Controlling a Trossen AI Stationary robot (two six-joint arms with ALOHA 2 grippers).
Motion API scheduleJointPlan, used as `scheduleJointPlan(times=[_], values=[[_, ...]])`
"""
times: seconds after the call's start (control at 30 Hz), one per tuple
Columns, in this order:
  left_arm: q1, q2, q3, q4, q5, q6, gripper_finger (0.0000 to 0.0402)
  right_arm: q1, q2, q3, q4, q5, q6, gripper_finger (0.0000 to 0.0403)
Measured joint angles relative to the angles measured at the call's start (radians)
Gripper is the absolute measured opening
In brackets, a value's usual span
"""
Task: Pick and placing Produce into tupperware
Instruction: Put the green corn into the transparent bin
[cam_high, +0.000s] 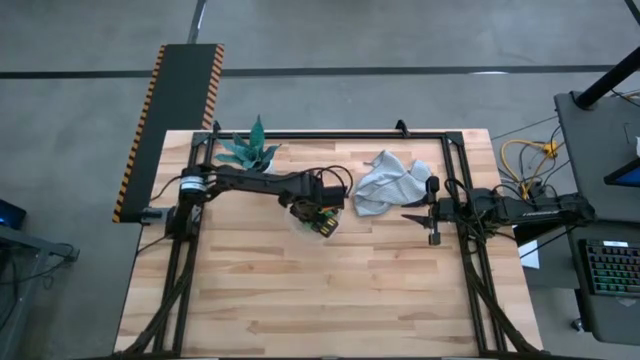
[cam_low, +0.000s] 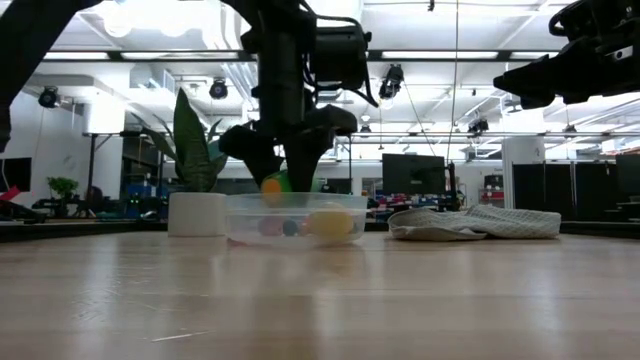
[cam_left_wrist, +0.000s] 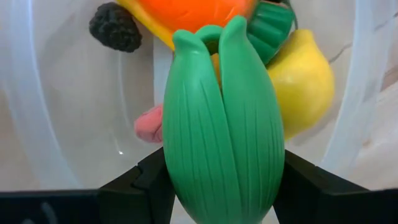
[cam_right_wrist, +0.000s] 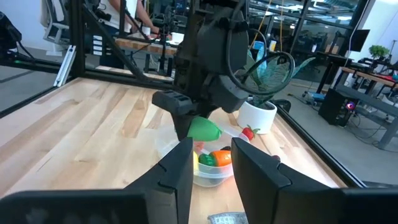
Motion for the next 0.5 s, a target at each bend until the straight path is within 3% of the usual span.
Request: scheduleJointPlan(times=[0.23,0.5], values=[[0.000,0.000,-0.030,0.065,0.003,0.000,0.0186,0.000,0.000,0.000,0.000,0.000,0.000,0.0105],[0.000,0.000,-0.054,0.087,0.009,0.000,0.0293,0.000,0.000,0.000,-0.001,0.000,0.000,0.0105]])
